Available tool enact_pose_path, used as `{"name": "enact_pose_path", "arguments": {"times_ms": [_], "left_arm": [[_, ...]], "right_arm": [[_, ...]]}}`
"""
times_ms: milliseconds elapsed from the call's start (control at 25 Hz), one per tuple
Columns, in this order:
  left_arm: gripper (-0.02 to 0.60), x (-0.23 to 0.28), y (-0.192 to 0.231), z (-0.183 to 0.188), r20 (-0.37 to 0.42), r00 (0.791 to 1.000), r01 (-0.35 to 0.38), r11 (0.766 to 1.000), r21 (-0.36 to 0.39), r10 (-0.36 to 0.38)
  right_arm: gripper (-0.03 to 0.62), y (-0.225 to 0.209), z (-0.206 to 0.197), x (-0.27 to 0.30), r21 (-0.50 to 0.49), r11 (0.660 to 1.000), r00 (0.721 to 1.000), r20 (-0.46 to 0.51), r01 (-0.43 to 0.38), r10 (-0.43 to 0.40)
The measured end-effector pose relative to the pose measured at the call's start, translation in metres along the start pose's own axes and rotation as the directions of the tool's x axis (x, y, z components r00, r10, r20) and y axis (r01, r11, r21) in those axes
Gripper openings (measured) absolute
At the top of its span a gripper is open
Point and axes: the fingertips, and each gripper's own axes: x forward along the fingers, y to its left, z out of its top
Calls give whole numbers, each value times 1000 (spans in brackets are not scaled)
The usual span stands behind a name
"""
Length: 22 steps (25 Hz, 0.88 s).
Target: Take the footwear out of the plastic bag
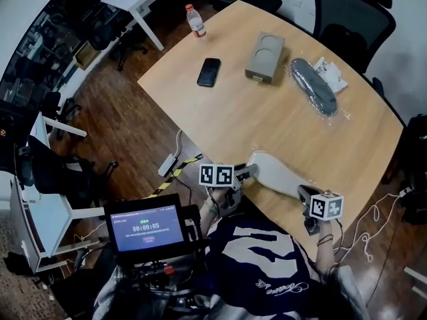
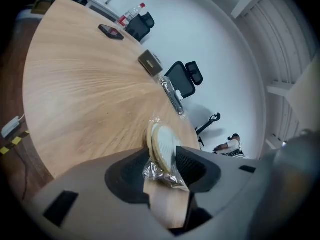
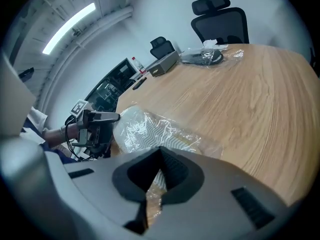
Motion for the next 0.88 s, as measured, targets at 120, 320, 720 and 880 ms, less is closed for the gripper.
{"name": "enact_pose_path", "arguments": {"times_ms": [120, 320, 720, 880], "left_arm": [[149, -1, -1, 4, 60, 998, 25, 999, -42, -22], [130, -11, -3, -1, 118, 993, 31, 996, -82, -21], [115, -34, 28, -12, 148, 989, 41, 958, -285, 2], [115, -33, 31, -11, 114, 994, 36, 948, -316, 1]], "right_arm": [[-3, 1, 0, 0, 10, 1000, 1000, 24, -1, 1], [-3, 5, 0, -5, 1, 1000, 998, 53, 21, -21], [92, -11, -37, -44, 93, 995, 996, 86, -32, 24], [92, -18, -39, -33, 63, 997, 998, 43, -53, 50]]}}
